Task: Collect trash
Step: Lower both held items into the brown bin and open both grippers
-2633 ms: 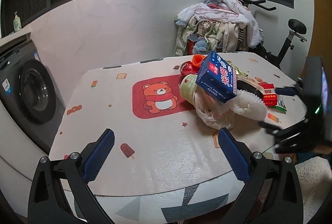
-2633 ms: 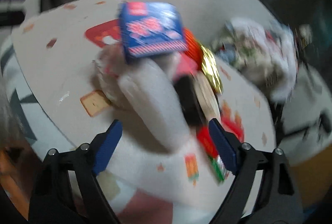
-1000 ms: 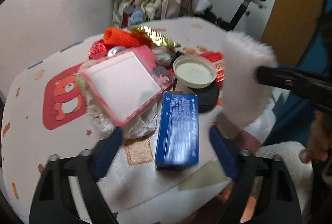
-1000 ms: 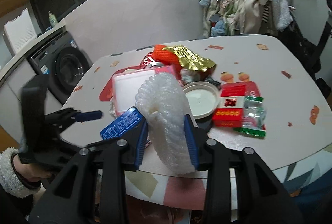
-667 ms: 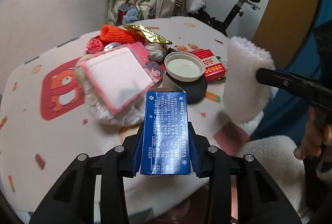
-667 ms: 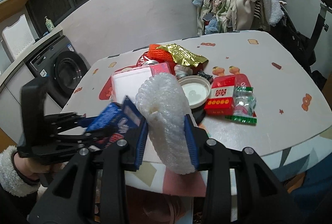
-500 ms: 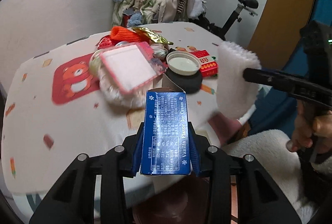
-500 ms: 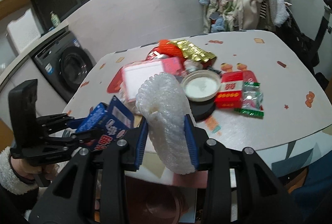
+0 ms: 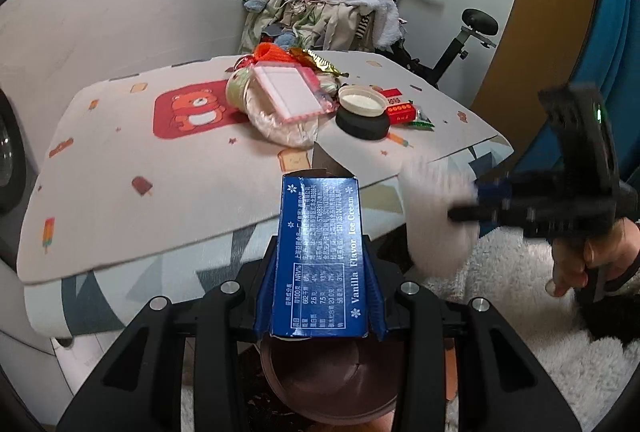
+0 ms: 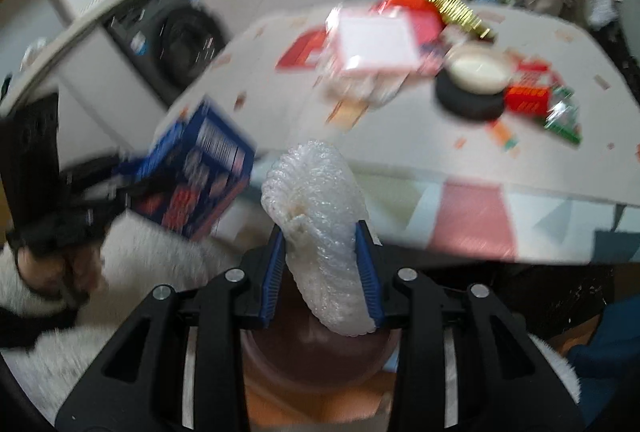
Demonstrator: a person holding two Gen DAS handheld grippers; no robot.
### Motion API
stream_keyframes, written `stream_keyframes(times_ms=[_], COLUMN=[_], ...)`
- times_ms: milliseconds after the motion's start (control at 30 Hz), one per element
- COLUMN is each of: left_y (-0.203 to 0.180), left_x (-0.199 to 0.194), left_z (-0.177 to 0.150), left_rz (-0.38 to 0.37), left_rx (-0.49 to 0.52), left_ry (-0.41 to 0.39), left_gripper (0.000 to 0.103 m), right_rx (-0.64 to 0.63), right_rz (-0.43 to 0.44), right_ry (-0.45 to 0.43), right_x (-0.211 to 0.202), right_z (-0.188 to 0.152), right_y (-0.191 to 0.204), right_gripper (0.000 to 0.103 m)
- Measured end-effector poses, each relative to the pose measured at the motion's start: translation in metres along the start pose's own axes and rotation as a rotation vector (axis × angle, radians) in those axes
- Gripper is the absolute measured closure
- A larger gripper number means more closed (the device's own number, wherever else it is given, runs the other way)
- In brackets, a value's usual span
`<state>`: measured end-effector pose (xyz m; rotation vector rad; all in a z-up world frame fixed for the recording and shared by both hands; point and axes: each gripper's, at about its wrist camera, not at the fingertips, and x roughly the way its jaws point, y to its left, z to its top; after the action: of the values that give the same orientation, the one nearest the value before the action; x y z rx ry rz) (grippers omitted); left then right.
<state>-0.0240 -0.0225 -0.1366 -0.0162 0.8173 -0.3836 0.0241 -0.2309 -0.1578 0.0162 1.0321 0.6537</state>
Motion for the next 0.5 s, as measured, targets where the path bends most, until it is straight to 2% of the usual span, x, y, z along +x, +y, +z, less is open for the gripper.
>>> stream_keyframes(times_ms=[133,267,400,467,500], left_y=[0.003,0.001,0.002,0.001,0.0], left_x=[0.002,0.009,0.015,0.02,0.022], left_z=[-0.011,-0.017,-0.022,-0.024,-0.026], left_rz=[-0.015,-0.005,-0.013,0.001,0.012], left_rx=[-0.022,0.001,0.025,0.045,0.057], left_ry=[0.01,0.027,0.04,0.052,0.059], left_gripper=[0.066,0.066,0.066,0.066,0.066], right_rx=[-0.005,0.021,0.018,0.01,0.008], right_rz=[0.012,0.017,0.016,0.011,0.007], right_ry=[0.153,0.222,0.246,0.241,0.227], right_x=[0.036,0.068,0.084,0.089,0.089], right_z=[-0.019,-0.025,-0.025,-0.024,-0.024], right_y=[0.007,0.005,0.005,0.004,0.002], right_gripper=[0.066,0.065,0.055,0.047,0.038])
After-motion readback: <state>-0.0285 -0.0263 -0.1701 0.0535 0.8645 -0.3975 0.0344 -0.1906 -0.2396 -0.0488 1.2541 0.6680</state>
